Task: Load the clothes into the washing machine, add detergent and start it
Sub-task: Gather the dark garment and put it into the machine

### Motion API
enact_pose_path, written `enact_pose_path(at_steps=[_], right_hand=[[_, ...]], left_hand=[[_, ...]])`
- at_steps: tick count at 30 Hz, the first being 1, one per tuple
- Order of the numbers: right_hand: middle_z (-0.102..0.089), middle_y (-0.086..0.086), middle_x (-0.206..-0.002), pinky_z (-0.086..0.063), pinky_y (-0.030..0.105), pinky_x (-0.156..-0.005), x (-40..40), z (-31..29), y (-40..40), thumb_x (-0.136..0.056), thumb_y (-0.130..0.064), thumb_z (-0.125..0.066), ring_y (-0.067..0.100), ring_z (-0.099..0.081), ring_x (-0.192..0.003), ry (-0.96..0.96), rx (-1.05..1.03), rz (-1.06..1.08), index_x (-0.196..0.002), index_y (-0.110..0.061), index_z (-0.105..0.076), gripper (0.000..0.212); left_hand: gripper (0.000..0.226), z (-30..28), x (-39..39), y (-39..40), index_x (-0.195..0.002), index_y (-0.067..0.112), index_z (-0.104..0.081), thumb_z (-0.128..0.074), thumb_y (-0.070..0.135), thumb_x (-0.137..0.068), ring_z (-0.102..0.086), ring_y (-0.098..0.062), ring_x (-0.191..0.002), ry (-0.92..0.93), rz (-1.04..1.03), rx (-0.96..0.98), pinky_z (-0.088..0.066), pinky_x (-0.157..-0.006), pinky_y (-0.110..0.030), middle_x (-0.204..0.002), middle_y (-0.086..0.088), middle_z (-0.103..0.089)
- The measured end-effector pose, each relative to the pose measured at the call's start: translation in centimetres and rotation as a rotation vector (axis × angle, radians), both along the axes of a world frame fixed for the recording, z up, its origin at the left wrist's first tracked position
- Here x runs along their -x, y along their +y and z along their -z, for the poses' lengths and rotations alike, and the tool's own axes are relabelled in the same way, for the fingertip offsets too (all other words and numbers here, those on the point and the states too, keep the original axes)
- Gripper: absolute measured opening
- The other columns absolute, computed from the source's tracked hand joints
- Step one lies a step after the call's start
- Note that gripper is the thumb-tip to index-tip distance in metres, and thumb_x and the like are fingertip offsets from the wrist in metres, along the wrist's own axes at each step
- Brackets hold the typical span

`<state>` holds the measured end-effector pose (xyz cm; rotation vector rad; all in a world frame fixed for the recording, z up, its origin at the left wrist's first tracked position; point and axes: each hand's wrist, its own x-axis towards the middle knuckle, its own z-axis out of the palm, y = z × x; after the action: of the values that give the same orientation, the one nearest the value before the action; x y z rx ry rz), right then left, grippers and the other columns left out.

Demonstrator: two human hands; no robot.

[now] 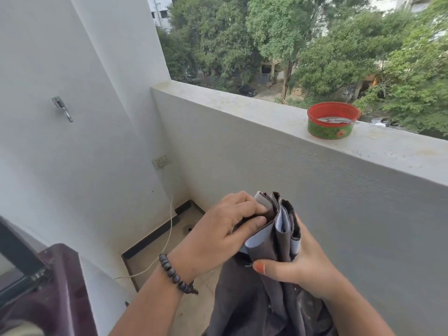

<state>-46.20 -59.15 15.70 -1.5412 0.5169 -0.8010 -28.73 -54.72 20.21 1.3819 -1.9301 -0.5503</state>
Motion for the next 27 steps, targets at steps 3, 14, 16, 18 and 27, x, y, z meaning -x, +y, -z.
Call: enact_pose_path(at_steps=[3, 14, 16, 18, 27], right_hand=[[-0.070, -0.006, -0.114, -0.051, 0.022, -0.084, -0.4, 0.6, 0.2, -0.055, -0.015, -0.078, 0.011, -0.066, -0.109, -0.059, -0.055, 0.065, -0.124, -0.022, -0.055, 0.073], [-0.074, 0.005, -0.081, -0.056, 0.029, -0.066, -1.6, 0.0, 0.9, -0.060, 0.009, -0.066, 0.020, -0.072, -0.078, -0.222, -0.176, 0.208, -0.104, 0.007, -0.058, 0.045], [-0.073, 0.004, -0.077, -0.055, 0.028, -0.063, -1.3, -0.8, 1.0, -0.060, 0.007, -0.066, 0.021, -0.072, -0.075, -0.205, -0.152, 0.226, -0.099, 0.005, -0.061, 0.039], [-0.074, 0.006, -0.077, -0.055, 0.029, -0.062, -0.9, -1.5, 1.0, -0.060, 0.006, -0.066, 0.022, -0.072, -0.072, -0.216, -0.150, 0.264, -0.096, 0.003, -0.062, 0.037], [-0.075, -0.001, -0.080, -0.055, 0.024, -0.063, -1.1, -3.2, 2.1, -0.064, 0.003, -0.070, 0.016, -0.073, -0.076, -0.108, -0.022, 0.422, -0.103, -0.003, -0.061, 0.041]], left_hand=[[0.028, 0.2, -0.1, 0.7, -0.110, 0.017, -0.069, -0.047, 0.031, -0.098, -0.058, -0.014, -0.104, 0.081, -0.033, -0.017, -0.045, -0.091, -0.024, -0.101, 0.013, -0.059], [0.048, 3.4, -4.3, 2.9, -0.123, 0.017, -0.060, -0.074, 0.031, -0.079, -0.064, -0.020, -0.105, 0.494, -0.030, -0.340, -0.051, -0.092, -0.032, -0.115, -0.006, -0.068], [0.041, 4.5, -5.4, 3.5, -0.111, 0.017, -0.067, -0.081, 0.030, -0.075, -0.065, -0.010, -0.096, 0.377, -0.035, -0.398, -0.049, -0.086, -0.023, -0.106, 0.001, -0.073], [0.032, 5.7, -6.3, 4.0, -0.104, 0.015, -0.070, -0.084, 0.024, -0.075, -0.066, -0.004, -0.090, 0.309, -0.052, -0.453, -0.048, -0.082, -0.017, -0.099, 0.005, -0.074], [0.025, 7.0, -9.1, 4.8, -0.090, 0.023, -0.064, -0.060, 0.047, -0.090, -0.068, -0.016, -0.082, 0.168, -0.242, -0.340, -0.054, -0.080, -0.048, -0.084, 0.004, -0.070]])
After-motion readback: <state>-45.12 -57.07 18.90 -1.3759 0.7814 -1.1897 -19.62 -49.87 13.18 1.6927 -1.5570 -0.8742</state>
